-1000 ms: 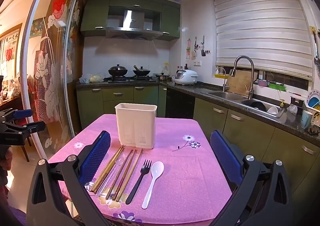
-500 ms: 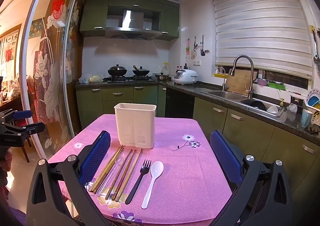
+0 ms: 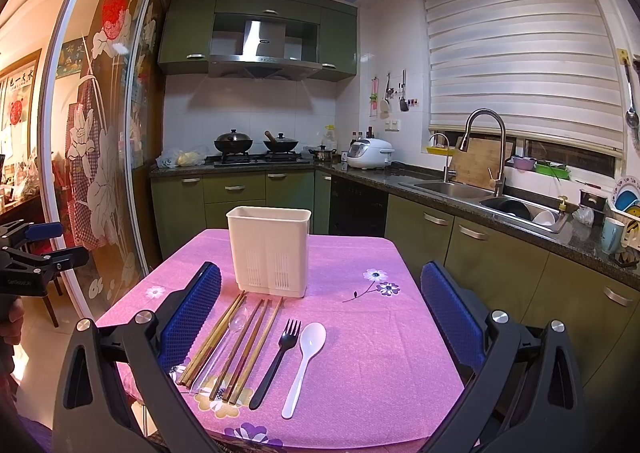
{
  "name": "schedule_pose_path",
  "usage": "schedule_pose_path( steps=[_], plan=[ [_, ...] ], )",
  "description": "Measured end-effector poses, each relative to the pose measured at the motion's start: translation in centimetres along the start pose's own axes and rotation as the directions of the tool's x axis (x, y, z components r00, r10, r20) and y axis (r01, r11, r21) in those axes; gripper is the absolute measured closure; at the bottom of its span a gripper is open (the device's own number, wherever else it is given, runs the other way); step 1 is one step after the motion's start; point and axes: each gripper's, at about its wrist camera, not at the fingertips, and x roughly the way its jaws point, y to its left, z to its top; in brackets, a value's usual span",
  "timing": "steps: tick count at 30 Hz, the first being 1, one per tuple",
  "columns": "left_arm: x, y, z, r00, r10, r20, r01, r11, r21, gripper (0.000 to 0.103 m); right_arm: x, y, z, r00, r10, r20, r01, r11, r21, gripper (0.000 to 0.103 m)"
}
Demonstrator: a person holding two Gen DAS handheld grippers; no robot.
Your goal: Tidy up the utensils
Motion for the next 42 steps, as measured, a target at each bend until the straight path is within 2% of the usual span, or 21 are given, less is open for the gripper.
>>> schedule_pose_path(
  steps=[42],
  plan=[
    [0.3,-0.7,-0.6,1.0,0.006,-0.009,-0.006,1.0,0.013,0.006,0.3,-1.0,-1.1,1.0,0.001,-0.004,-0.001,1.0,0.005,0.004]
  ],
)
